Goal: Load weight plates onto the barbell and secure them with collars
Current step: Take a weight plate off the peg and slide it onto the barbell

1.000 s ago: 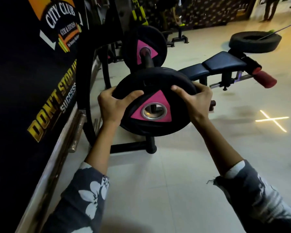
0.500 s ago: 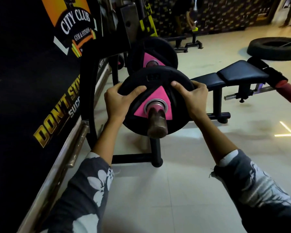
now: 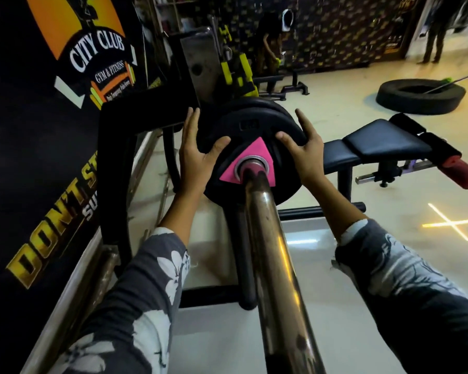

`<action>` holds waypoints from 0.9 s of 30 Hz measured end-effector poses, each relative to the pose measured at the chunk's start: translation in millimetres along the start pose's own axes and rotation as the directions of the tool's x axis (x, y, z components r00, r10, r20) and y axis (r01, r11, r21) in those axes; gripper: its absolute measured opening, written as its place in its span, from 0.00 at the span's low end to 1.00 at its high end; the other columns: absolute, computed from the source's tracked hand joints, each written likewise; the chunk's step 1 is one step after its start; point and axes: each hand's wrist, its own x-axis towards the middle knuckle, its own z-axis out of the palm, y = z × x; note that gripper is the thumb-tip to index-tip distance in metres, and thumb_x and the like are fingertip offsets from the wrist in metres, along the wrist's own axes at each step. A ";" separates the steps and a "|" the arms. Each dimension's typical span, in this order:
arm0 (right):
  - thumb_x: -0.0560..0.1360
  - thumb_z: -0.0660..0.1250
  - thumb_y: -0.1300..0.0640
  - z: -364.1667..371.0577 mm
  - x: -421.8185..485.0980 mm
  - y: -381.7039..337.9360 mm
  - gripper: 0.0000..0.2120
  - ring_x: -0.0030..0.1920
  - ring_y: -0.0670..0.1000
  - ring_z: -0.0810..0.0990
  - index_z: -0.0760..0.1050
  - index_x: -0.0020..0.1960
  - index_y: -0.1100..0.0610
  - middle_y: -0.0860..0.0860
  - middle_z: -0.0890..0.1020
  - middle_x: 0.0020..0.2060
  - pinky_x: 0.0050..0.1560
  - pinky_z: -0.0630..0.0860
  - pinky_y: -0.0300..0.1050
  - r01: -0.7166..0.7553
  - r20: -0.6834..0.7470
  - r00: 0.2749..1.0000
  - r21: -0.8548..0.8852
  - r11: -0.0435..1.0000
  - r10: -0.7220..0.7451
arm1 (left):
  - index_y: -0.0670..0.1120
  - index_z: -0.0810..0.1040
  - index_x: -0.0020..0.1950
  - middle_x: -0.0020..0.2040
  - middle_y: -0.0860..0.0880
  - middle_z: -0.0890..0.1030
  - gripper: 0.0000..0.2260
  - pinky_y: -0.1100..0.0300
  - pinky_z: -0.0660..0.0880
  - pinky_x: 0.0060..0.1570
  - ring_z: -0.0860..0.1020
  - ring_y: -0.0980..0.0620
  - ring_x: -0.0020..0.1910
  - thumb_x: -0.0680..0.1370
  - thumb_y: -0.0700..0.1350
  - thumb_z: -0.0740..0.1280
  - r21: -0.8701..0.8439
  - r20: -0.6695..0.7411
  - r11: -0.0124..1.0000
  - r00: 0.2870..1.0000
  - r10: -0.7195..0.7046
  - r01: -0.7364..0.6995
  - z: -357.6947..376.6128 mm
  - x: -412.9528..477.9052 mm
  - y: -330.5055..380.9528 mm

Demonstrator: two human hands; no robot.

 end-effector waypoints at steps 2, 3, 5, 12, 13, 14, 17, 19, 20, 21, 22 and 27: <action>0.64 0.68 0.39 8.1 13.4 5.7 0.33 0.57 0.49 0.77 0.72 0.62 0.57 0.52 0.79 0.57 0.61 0.75 0.48 0.021 -0.042 0.999 -0.020 1.000 -0.022 | 0.43 0.67 0.70 0.68 0.43 0.71 0.40 0.71 0.67 0.62 0.70 0.52 0.66 0.67 0.68 0.65 -0.029 -0.004 1.000 1.000 -0.012 0.012 6.4 14.2 -9.9; 0.64 0.68 0.39 11.4 17.8 9.5 0.31 0.53 0.48 0.78 0.74 0.59 0.58 0.51 0.80 0.52 0.57 0.76 0.45 0.043 -0.068 0.997 -0.031 0.999 -0.045 | 0.43 0.70 0.68 0.65 0.42 0.74 0.40 0.72 0.69 0.59 0.72 0.51 0.64 0.66 0.69 0.64 -0.027 -0.012 1.000 1.000 0.001 -0.001 8.8 18.7 -14.9; 0.65 0.67 0.41 15.6 23.5 16.8 0.29 0.49 0.47 0.79 0.75 0.57 0.60 0.50 0.80 0.48 0.53 0.76 0.37 0.084 -0.119 0.989 -0.038 0.996 -0.088 | 0.42 0.71 0.67 0.63 0.42 0.76 0.39 0.72 0.70 0.57 0.74 0.50 0.62 0.67 0.69 0.64 -0.013 -0.029 0.999 0.999 0.044 -0.045 12.2 23.6 -24.7; 0.67 0.68 0.42 17.1 23.5 19.0 0.26 0.50 0.48 0.81 0.77 0.57 0.60 0.51 0.81 0.48 0.54 0.78 0.43 0.121 -0.163 0.978 -0.062 0.991 -0.129 | 0.39 0.72 0.66 0.62 0.40 0.76 0.36 0.76 0.68 0.56 0.72 0.55 0.61 0.70 0.66 0.64 0.019 -0.073 0.994 0.991 0.110 -0.109 14.6 20.8 -27.1; 0.67 0.68 0.42 16.7 22.7 18.5 0.26 0.50 0.49 0.81 0.77 0.57 0.60 0.51 0.82 0.48 0.54 0.78 0.44 0.117 -0.164 0.978 -0.065 0.991 -0.127 | 0.39 0.72 0.65 0.62 0.40 0.76 0.36 0.76 0.68 0.55 0.72 0.55 0.60 0.70 0.66 0.63 0.022 -0.071 0.994 0.991 0.112 -0.110 14.3 20.1 -24.9; 0.67 0.68 0.42 15.9 22.1 16.9 0.27 0.50 0.49 0.81 0.76 0.58 0.60 0.52 0.82 0.49 0.55 0.78 0.45 0.112 -0.159 0.980 -0.069 0.991 -0.122 | 0.39 0.72 0.66 0.62 0.39 0.76 0.36 0.77 0.67 0.55 0.72 0.54 0.60 0.70 0.66 0.63 0.024 -0.064 0.994 0.992 0.106 -0.104 13.3 19.8 -22.2; 0.67 0.68 0.40 11.9 17.8 9.8 0.30 0.55 0.50 0.79 0.74 0.61 0.60 0.55 0.81 0.54 0.58 0.77 0.51 0.069 -0.095 0.993 -0.063 0.996 -0.075 | 0.40 0.71 0.66 0.63 0.41 0.76 0.36 0.77 0.66 0.56 0.72 0.52 0.62 0.70 0.67 0.61 0.104 -0.071 0.991 0.993 0.097 -0.090 7.9 14.2 -13.7; 0.67 0.68 0.39 5.2 6.2 5.1 0.31 0.58 0.49 0.77 0.72 0.63 0.58 0.54 0.79 0.58 0.61 0.75 0.52 0.048 -0.068 0.996 -0.059 0.997 -0.052 | 0.40 0.71 0.66 0.64 0.42 0.75 0.34 0.66 0.67 0.61 0.72 0.48 0.64 0.72 0.66 0.59 0.229 -0.082 0.966 0.987 0.141 -0.119 5.4 6.0 -8.2; 0.68 0.67 0.40 1.3 -4.1 1.8 0.31 0.60 0.49 0.76 0.70 0.64 0.57 0.53 0.77 0.60 0.62 0.75 0.52 0.044 -0.070 0.996 -0.057 0.997 -0.048 | 0.40 0.70 0.67 0.65 0.42 0.74 0.32 0.59 0.67 0.64 0.71 0.47 0.65 0.74 0.64 0.58 0.288 -0.080 0.945 0.980 0.183 -0.153 4.0 -0.7 -5.0; 0.69 0.67 0.41 -2.9 -17.7 -2.3 0.30 0.61 0.48 0.75 0.69 0.65 0.55 0.52 0.76 0.61 0.62 0.74 0.52 0.039 -0.070 0.997 -0.057 0.998 -0.043 | 0.40 0.69 0.67 0.66 0.41 0.73 0.30 0.54 0.65 0.66 0.70 0.46 0.67 0.76 0.62 0.59 0.338 -0.068 0.922 0.973 0.222 -0.186 2.4 -10.3 -1.3; 0.70 0.67 0.42 -7.7 -32.9 -5.9 0.29 0.62 0.48 0.73 0.67 0.66 0.54 0.51 0.74 0.62 0.62 0.74 0.51 0.040 -0.057 0.997 -0.064 0.997 -0.044 | 0.40 0.69 0.68 0.67 0.41 0.72 0.29 0.51 0.62 0.67 0.68 0.47 0.68 0.77 0.61 0.59 0.384 -0.047 0.898 0.967 0.250 -0.214 0.5 -22.4 3.0; 0.74 0.67 0.50 -35.3 -112.6 -27.8 0.28 0.62 0.45 0.67 0.62 0.70 0.55 0.55 0.70 0.67 0.59 0.65 0.33 0.121 0.096 0.990 -0.265 0.957 -0.099 | 0.41 0.70 0.66 0.66 0.42 0.74 0.25 0.43 0.55 0.69 0.69 0.45 0.67 0.77 0.57 0.58 0.498 0.088 0.825 0.962 0.259 -0.268 -15.9 -103.5 31.0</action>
